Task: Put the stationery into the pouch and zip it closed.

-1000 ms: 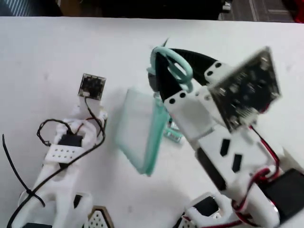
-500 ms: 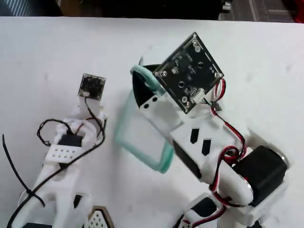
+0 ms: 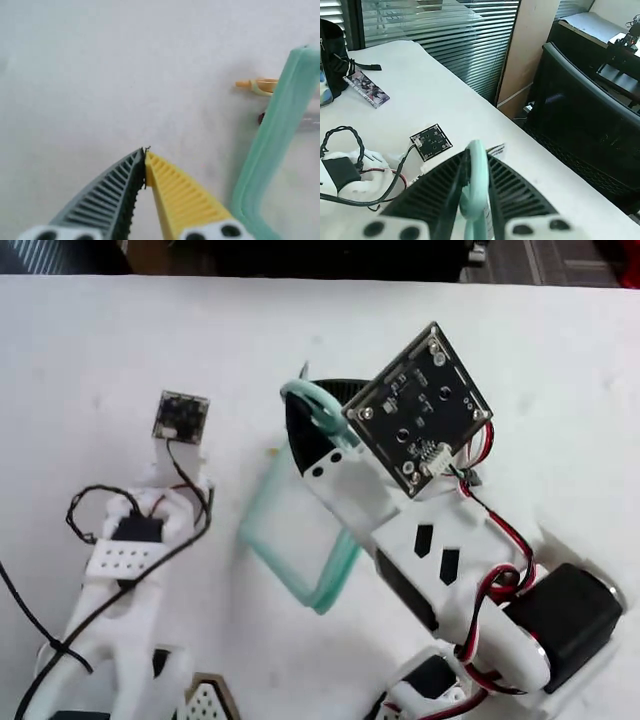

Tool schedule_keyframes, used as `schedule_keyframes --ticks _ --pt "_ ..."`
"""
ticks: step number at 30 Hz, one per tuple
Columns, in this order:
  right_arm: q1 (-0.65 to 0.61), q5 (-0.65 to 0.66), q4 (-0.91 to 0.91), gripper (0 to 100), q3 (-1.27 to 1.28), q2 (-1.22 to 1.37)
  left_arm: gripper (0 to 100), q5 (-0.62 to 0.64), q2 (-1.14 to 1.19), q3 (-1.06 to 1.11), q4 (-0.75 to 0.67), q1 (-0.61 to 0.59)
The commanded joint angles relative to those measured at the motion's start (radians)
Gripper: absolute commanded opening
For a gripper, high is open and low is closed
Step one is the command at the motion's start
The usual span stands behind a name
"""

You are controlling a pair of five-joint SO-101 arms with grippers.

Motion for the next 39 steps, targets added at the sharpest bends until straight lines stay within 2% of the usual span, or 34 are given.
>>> schedule_keyframes --ticks 1,5,8,14,18,23,25,29,33,35,39 --pt "-0.008 -0.011 -0.002 1.6 -0.006 -0.027 3 0.009 -0.007 -0.104 0.081 -0.042" --pt "-0.016 -0.011 -0.004 1.6 -0.006 -0.071 3 0.008 -0.007 -0.275 0.195 -0.125" --pt "-0.074 -0.011 0.012 1.6 -0.003 -0.111 3 0.008 -0.004 -0.446 0.27 -0.148" --pt "-0.127 -0.011 0.016 1.6 0.003 -0.153 3 0.003 -0.004 -0.624 0.293 -0.008" --pt "-0.124 -0.002 -0.022 1.6 -0.005 -0.145 3 0.003 -0.005 -0.632 0.311 -0.002" --pt "-0.122 -0.002 -0.125 1.6 0.003 -0.12 3 0.0 -0.007 -0.632 0.439 -0.016" --pt "-0.12 -0.002 -0.14 1.6 -0.003 -0.084 2 -0.048 -0.007 -0.635 0.517 -0.025" --pt "-0.045 -0.002 -0.182 1.6 0.002 0.027 2 -0.087 -0.022 -0.632 0.614 -0.145" --pt "0.03 -0.009 -0.24 1.6 -0.005 0.131 2 -0.095 -0.134 -0.609 0.644 -0.297" --pt "0.036 -0.009 -0.28 1.6 -0.005 0.173 2 -0.127 -0.229 -0.557 0.652 -0.302" --pt "0.036 -0.009 -0.381 1.6 -0.006 0.222 2 -0.138 -0.475 -0.416 0.664 -0.209"
